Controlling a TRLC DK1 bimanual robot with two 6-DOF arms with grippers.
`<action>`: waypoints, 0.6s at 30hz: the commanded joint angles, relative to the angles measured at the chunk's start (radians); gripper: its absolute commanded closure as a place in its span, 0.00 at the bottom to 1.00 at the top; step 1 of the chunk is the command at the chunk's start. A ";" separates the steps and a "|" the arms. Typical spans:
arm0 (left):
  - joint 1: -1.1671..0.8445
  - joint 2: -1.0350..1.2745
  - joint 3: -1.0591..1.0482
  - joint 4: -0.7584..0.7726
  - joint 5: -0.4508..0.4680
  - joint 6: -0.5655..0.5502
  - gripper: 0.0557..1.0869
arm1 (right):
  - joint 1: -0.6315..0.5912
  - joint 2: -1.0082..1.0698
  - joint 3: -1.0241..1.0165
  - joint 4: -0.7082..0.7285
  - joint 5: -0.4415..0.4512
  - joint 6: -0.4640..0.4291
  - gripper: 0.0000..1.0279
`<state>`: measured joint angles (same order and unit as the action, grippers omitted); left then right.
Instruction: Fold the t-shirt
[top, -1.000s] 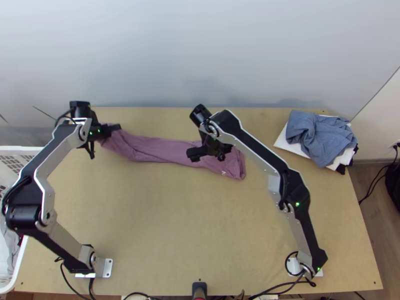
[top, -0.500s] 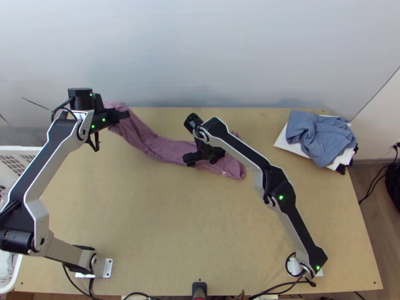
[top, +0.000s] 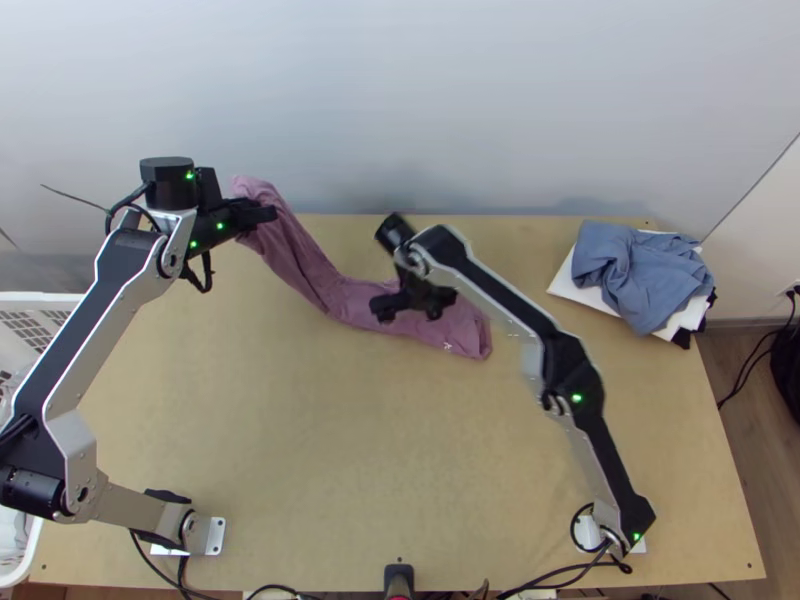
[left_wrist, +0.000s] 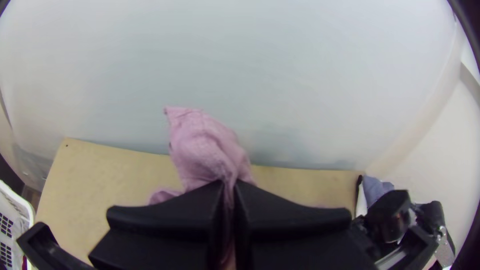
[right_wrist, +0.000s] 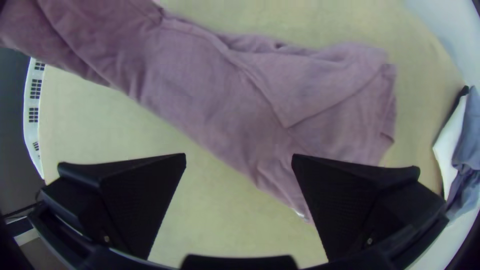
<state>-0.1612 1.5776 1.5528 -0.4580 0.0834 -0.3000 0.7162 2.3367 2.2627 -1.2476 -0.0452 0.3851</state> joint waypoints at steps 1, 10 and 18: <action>-0.034 0.028 0.021 -0.005 0.007 -0.014 0.96 | -0.027 -0.177 -0.008 -0.041 0.001 0.000 0.04; -0.149 0.098 0.067 -0.013 0.007 -0.030 0.96 | -0.061 -0.387 -0.017 -0.148 0.001 0.001 0.04; -0.327 0.213 0.148 0.013 0.006 -0.070 0.96 | -0.070 -0.504 -0.040 -0.213 0.001 0.017 0.04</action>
<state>-0.3603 1.7069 1.6424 -0.4633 0.0898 -0.3428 0.6582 1.9388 2.2387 -1.4155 -0.0448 0.3889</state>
